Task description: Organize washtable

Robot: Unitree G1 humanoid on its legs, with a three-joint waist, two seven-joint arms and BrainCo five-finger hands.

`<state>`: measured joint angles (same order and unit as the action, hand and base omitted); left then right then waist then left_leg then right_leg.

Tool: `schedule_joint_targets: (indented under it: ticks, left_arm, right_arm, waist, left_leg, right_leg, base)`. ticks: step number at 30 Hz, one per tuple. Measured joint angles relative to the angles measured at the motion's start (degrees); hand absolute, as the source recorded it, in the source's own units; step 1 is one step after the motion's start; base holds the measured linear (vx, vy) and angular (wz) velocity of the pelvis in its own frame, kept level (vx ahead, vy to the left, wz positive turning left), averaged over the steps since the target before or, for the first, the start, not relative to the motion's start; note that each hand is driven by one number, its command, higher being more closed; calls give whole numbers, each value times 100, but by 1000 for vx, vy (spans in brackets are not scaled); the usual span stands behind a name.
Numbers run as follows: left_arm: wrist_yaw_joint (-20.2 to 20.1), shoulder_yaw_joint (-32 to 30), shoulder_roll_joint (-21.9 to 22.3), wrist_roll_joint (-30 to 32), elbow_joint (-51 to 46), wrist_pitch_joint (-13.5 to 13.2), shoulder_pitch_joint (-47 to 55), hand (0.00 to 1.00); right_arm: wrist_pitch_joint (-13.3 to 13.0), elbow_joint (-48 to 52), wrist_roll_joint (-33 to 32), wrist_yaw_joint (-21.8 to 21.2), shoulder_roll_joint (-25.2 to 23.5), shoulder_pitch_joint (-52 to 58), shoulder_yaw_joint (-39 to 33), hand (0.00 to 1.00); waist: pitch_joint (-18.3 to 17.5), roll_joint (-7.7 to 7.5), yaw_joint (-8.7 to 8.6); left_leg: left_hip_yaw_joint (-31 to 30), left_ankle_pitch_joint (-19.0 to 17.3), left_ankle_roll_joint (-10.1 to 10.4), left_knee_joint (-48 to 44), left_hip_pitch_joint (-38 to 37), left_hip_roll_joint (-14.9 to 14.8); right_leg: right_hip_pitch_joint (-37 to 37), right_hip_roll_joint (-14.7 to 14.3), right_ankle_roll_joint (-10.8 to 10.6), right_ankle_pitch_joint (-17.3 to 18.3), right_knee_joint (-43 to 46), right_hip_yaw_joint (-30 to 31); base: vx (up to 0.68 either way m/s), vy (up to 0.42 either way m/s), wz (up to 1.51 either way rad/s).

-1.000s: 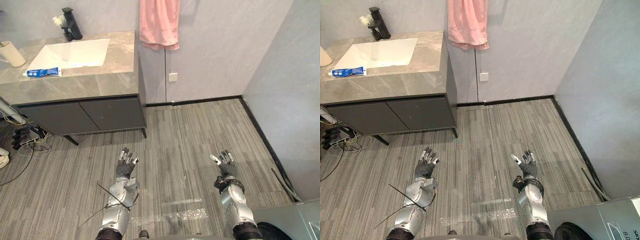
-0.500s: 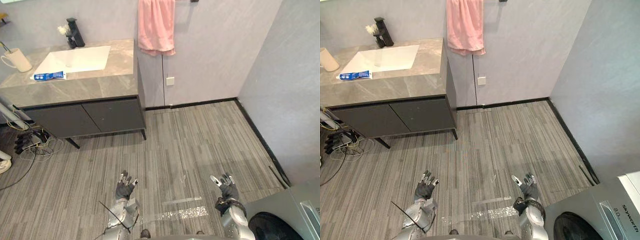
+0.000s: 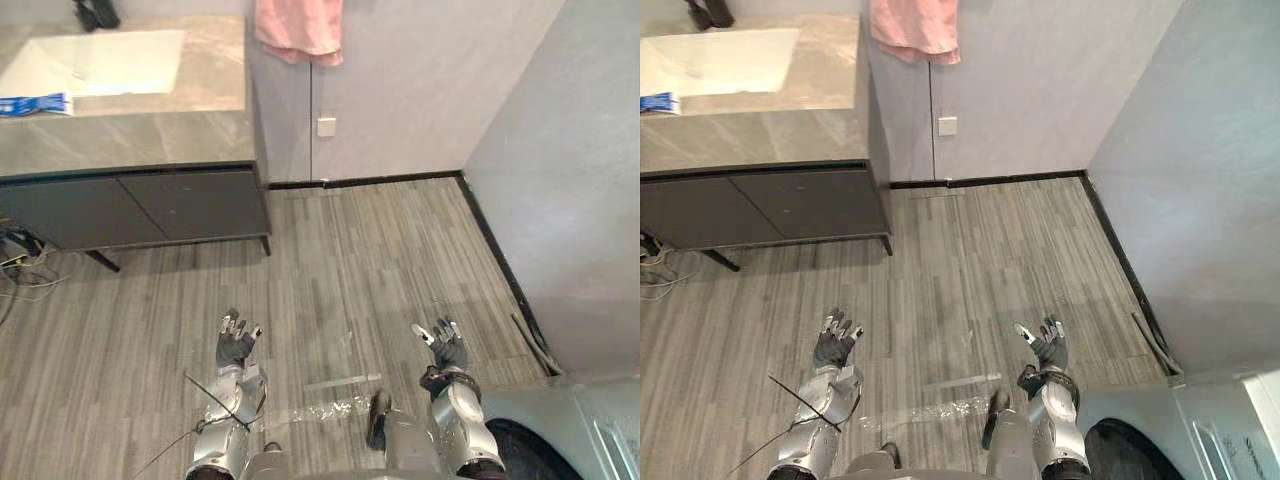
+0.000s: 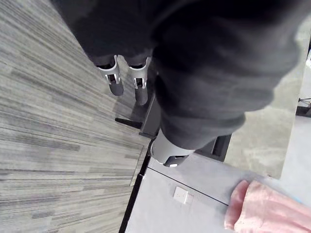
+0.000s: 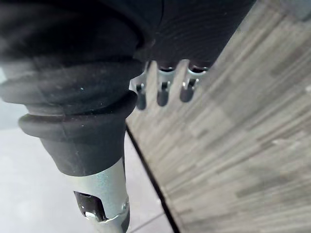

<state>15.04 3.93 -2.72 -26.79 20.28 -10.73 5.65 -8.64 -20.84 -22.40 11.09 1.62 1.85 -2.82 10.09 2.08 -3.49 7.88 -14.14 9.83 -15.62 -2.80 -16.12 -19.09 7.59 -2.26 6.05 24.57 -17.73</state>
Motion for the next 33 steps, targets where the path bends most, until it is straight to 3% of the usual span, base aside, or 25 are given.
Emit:
schedule_joint_targets:
  ticks: [1,2,3,4,5,8,10,13,14,15,16,17,18,20,21,22,23,24,25,27,28,30,32,33]
  left_arm:
    - [3,-15,80,-1,2,2,-7,0]
    - [0,-184,305,-62,1,12,80,0]
    - [1,-239,392,-125,0,11,132,0]
    - [1,-233,440,-240,-4,11,238,0]
    - [-3,-234,443,-293,-2,18,375,0]
    - [-6,-320,474,-311,-25,19,513,0]
    - [-7,-475,564,-409,-149,20,574,0]
    - [-33,-506,602,-411,-316,27,680,0]
    - [-48,-465,614,-409,-491,26,799,0]
    - [-94,-463,516,-408,-530,38,792,0]
    - [-86,-490,501,-410,-526,42,625,0]
    - [-91,-499,544,-406,-570,37,498,0]
    - [-91,-506,570,-406,-578,37,472,0]
    - [-91,-528,629,-402,-577,38,488,0]
    - [-101,-610,646,-402,-580,33,492,0]
    - [-120,-656,593,-401,-620,30,518,0]
    - [-126,-649,603,-400,-619,30,564,0]
    - [-133,-633,603,-395,-619,33,678,0]
    - [-130,-647,549,-395,-620,35,722,0]
    - [-128,-705,290,-391,-618,67,759,0]
    - [-128,-715,225,-380,-620,92,796,0]
    - [-145,-738,104,-323,-635,121,971,0]
    - [-140,-741,91,-276,-641,121,998,0]
    - [-160,-733,59,-271,-641,126,980,0]
  right_arm:
    - [3,-5,-11,-5,11,-23,10,0]
    - [5,-3,-30,-11,125,-57,160,0]
    - [9,-3,-40,-13,127,-45,283,0]
    - [8,-10,-87,-23,163,-37,361,0]
    - [-10,-6,-170,-49,156,-43,425,0]
    - [-5,-5,-175,-105,168,-92,428,0]
    - [7,-6,-173,-131,163,-183,458,0]
    - [13,-4,-169,-140,141,-180,482,0]
    - [16,92,-162,-143,195,-90,491,0]
    - [24,108,-150,-146,103,-25,485,0]
    - [35,188,-144,-160,123,29,501,0]
    - [44,196,-93,-213,150,10,500,0]
    - [49,195,-50,-243,143,-19,501,0]
    - [48,197,66,-265,89,-18,503,0]
    - [42,206,134,-265,51,20,500,0]
    - [26,207,182,-263,-36,35,506,0]
    - [28,192,182,-261,-42,98,493,0]
    - [27,191,180,-251,-53,223,408,0]
    - [29,189,179,-240,-93,299,341,0]
    - [46,83,40,-220,-223,374,309,0]
    - [46,37,-20,-217,-235,359,311,0]
    - [38,-52,-171,-231,-332,274,383,0]
    - [31,-27,-210,-250,-387,257,384,0]
    - [26,49,-230,-252,-378,245,364,0]
  waist:
    - [11,19,-1]
    - [97,221,14]
    - [117,266,92]
    - [134,293,169]
    - [162,247,230]
    - [219,152,353]
    - [241,118,465]
    - [323,-45,452]
    - [266,38,462]
    - [244,-273,440]
    - [222,-363,402]
    - [256,-315,487]
    - [272,-298,507]
    - [276,-290,571]
    - [268,-313,600]
    - [218,-300,582]
    - [157,-313,588]
    - [21,-156,582]
    - [16,-169,575]
    - [14,-459,530]
    - [13,-469,536]
    - [19,-355,545]
    - [-42,-218,583]
    - [-44,-192,564]
  left_leg:
    - [-5,71,-31,-515,194,-92]
    - [-161,633,-236,-2210,821,-492]
    - [-276,770,-231,-2909,1054,-611]
    - [-402,736,-249,-3908,1346,-705]
    - [-387,626,-433,-5106,1666,-669]
    - [103,300,-855,-5625,2202,-531]
    - [467,152,-996,-5121,2607,-322]
    - [1030,266,-893,-2743,2859,328]
    - [982,820,-837,-1043,2629,626]
    - [1027,1473,-1276,-698,2499,1021]
    - [998,1376,-1401,-697,2544,1166]
    - [907,1237,-1584,-915,2638,1128]
    - [854,1141,-1635,-1025,2632,1119]
    - [759,976,-1616,-1192,2379,1115]
    - [744,903,-1531,-1382,2169,1109]
    - [719,716,-1291,-1716,2116,1096]
    - [690,584,-1207,-1682,2062,1099]
    - [652,327,-1146,-1381,1822,1123]
    - [690,190,-1163,-1067,1553,1221]
    - [703,50,-1292,-635,1174,1580]
    - [685,22,-1334,-559,1051,1600]
    - [609,4,-1356,-188,427,1485]
    - [518,6,-1346,49,157,1274]
    - [440,21,-1320,156,49,1185]
  right_leg:
    - [60,-57,80,88,73,-40]
    - [596,-309,254,187,-238,-152]
    - [890,-435,298,215,-447,-144]
    - [1315,-584,313,224,-753,-86]
    - [2034,-683,316,225,-1214,52]
    - [2906,-624,324,230,-1771,376]
    - [3242,-443,338,239,-1987,567]
    - [3838,74,305,257,-1999,500]
    - [4003,176,21,386,-1864,479]
    - [4154,534,-448,721,-1695,402]
    - [4054,551,-582,854,-1688,415]
    - [3882,427,-578,855,-1739,414]
    - [3853,375,-559,843,-1824,410]
    - [3871,353,-500,800,-2062,446]
    - [3858,369,-278,437,-2218,574]
    - [3725,438,-371,128,-1800,609]
    - [3569,467,-398,148,-1494,713]
    - [3136,523,-386,158,-628,875]
    - [2761,669,-363,146,208,984]
    - [1953,1072,93,-308,1880,1071]
    - [1835,1167,96,-531,2183,1051]
    - [1640,1425,185,166,2781,392]
    - [1296,1307,144,630,2682,58]
    - [1016,1164,14,830,2414,57]
  base:
    - [710,-301,5]
    - [493,-233,-7]
    - [615,-256,-23]
    - [617,-217,-45]
    - [740,-247,-50]
    - [578,-78,-47]
    - [628,127,-52]
    - [682,281,-23]
    - [705,343,-12]
    - [790,320,15]
    - [589,211,21]
    - [398,93,12]
    - [415,115,-37]
    - [358,93,-41]
    - [236,57,-36]
    - [220,51,-46]
    - [301,91,-37]
    - [245,93,-34]
    - [412,140,-16]
    - [333,76,15]
    - [261,3,13]
    - [376,14,-4]
    - [308,-20,-4]
    - [302,-79,9]
